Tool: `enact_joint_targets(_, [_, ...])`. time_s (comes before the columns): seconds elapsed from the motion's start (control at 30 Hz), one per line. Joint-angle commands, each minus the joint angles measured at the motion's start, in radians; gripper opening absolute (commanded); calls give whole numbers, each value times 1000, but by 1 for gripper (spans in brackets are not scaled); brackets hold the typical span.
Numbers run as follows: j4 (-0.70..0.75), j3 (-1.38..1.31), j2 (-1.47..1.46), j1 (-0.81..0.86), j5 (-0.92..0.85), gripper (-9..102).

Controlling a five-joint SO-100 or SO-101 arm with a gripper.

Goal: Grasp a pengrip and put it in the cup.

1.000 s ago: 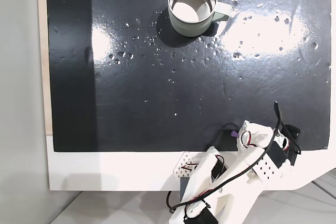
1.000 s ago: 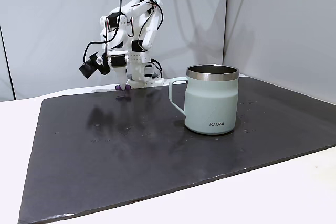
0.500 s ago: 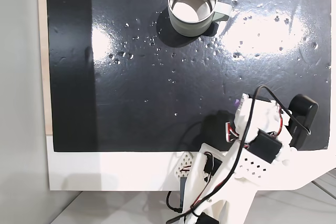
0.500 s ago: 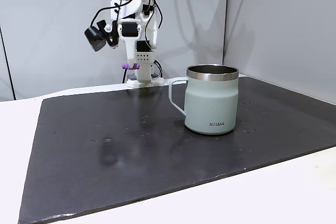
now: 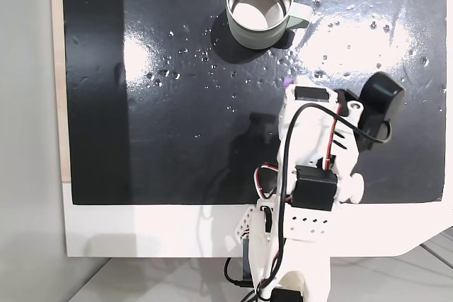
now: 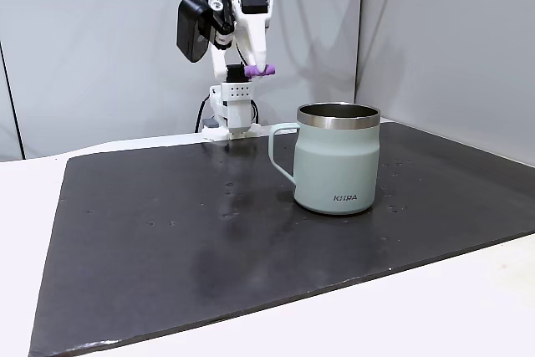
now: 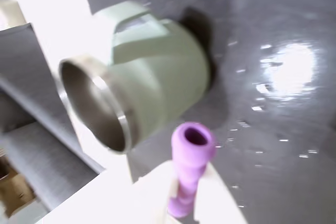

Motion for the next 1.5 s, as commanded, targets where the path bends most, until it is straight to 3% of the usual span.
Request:
enact_joint_targets(0.0, [-103, -95, -29, -43, 48, 0])
enact_joint_targets(0.53, [-460, -138, -255, -129, 132, 0])
enact_joint_targets(1.3, [-522, -311, -506, -196, 230, 0])
enact_joint_targets(1.47, [-472, -334, -514, -196, 210, 18])
